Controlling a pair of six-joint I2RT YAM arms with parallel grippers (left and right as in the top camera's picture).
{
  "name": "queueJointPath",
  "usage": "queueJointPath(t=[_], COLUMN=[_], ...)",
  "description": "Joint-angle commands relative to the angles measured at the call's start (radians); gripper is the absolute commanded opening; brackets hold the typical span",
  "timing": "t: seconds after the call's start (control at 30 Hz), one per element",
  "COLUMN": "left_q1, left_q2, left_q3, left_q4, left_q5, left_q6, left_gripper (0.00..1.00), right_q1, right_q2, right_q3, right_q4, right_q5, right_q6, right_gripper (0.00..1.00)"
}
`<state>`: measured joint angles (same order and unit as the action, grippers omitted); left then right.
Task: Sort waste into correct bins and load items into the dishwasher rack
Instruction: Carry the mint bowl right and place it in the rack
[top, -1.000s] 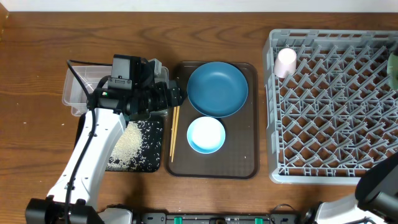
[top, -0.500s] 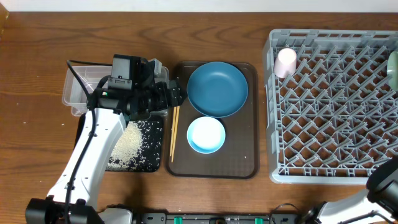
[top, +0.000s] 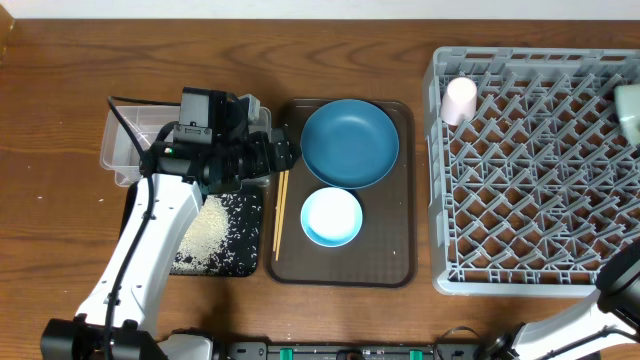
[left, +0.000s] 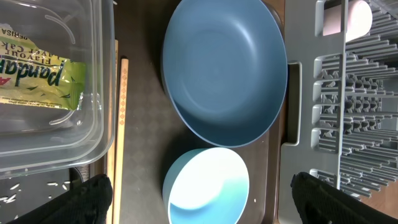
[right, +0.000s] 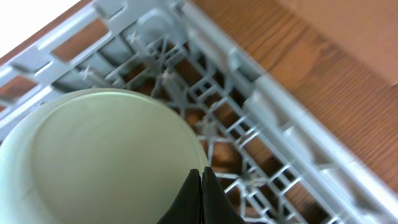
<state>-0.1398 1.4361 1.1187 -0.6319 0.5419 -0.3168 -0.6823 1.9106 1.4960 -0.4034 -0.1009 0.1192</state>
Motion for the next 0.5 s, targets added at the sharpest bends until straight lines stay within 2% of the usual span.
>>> queueJointPath(t=[0.0,0.3,0.47], left_q1=[-0.002,-0.002,-0.002], left_q2=[-0.001,-0.001,-0.001], left_q3=[-0.002,-0.002,-0.002], left_q4=[-0.004,-0.004,-0.004], left_q5=[-0.013,-0.013,-0.013], left_q6=[0.003,0.003,0.003], left_gripper=[0.95,0.95,0.95], right_q1=[0.024,0.030,0.034], right_q2=[-0.033,-0.034,-0.034], right_q3=[0.004,0.004,0.004], right_q4=[-0.024,-0.032,-0.028], right_q5=[-0.012,0.002,-0.070], right_q6=[0.042,0.052,0.051], right_gripper=[0.01,0.01,0.01])
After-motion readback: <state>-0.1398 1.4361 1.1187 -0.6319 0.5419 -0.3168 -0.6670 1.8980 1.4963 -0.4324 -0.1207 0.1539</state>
